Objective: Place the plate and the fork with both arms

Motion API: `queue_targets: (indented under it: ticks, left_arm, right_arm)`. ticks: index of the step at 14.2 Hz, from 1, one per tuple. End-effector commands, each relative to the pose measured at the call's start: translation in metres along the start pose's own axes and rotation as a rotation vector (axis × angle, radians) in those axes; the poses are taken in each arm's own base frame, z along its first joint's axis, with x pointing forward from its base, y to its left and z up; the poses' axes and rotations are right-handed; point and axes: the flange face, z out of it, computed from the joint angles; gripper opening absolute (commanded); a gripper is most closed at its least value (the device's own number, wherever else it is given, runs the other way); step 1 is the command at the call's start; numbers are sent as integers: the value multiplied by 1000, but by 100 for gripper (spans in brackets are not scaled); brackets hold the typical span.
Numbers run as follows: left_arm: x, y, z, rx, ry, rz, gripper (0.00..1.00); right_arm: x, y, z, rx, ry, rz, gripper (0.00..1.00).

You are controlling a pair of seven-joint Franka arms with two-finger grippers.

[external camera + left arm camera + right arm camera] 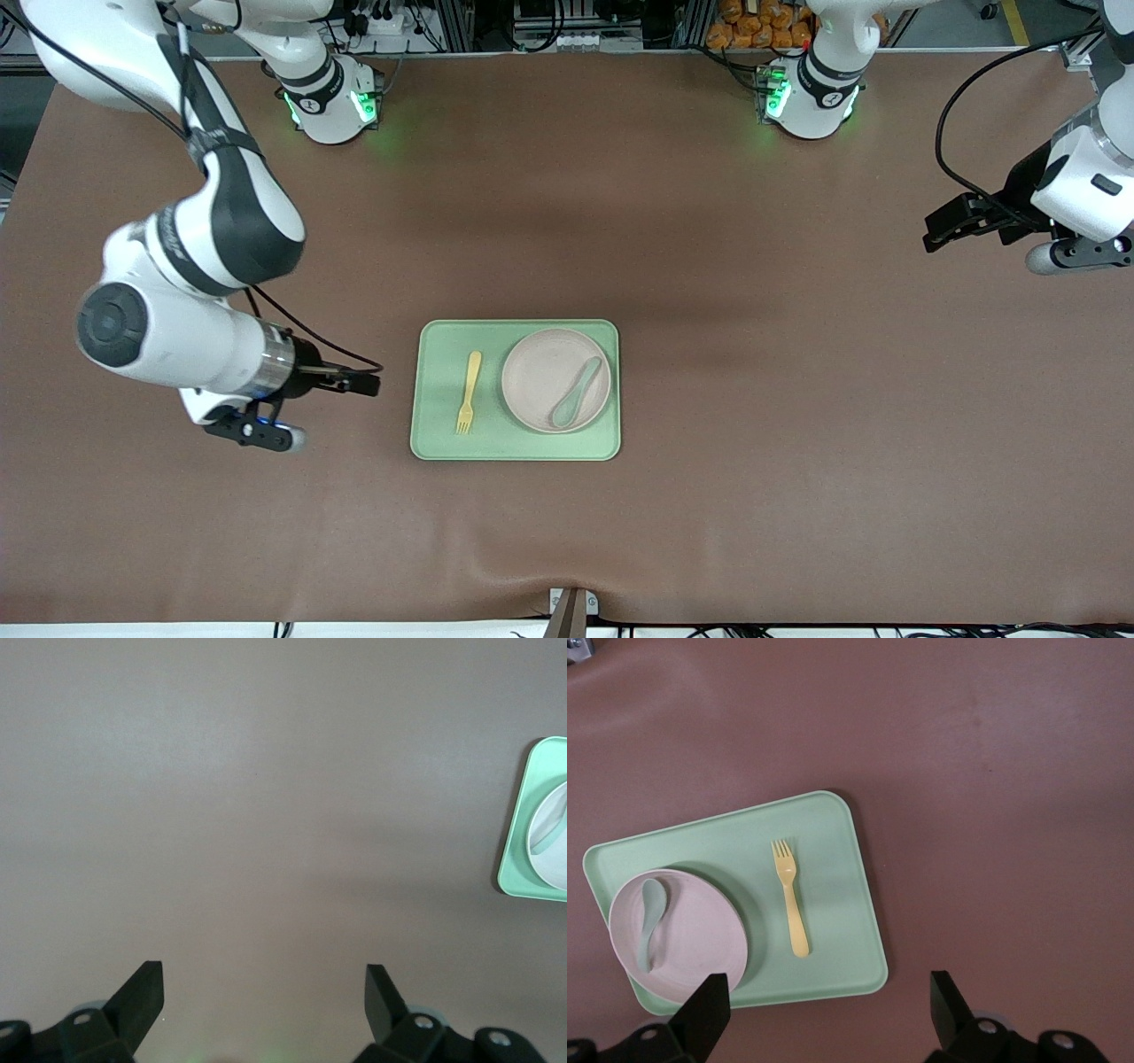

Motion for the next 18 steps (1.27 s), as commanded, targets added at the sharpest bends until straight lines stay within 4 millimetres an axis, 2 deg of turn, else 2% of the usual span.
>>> queue_targets:
  ticks: [1, 2, 3, 4, 7, 11, 13, 14, 18]
  left_arm:
    - [-4, -2, -3, 0, 8, 11, 100]
    - [-4, -3, -5, 0, 9, 9, 100]
    - [-4, -3, -4, 0, 8, 11, 100]
    - [-4, -4, -4, 0, 8, 9, 100]
    - [-4, -4, -6, 0, 11, 9, 100]
    - [-4, -3, -5, 0, 9, 11, 100]
    - [-5, -4, -6, -1, 11, 11, 100]
    - [-9, -3, -11, -1, 16, 14, 100]
    - [-15, -4, -16, -4, 17, 21, 100]
  right_arm:
    - [-24, 2, -46, -48, 49, -22, 100]
    - [-33, 3, -64, -60, 70, -33, 100]
    - [-41, 10, -86, -71, 89, -71, 100]
    - [-49, 18, -100, -80, 85, -105, 100]
    - [-75, 50, -150, -91, 86, -112, 100]
    - [-117, 92, -195, -114, 138, -152, 100]
    - [-137, 99, -200, -121, 147, -149, 100]
    - [-139, 102, -195, -124, 145, -145, 100]
    - [-139, 110, -198, -122, 152, -130, 100]
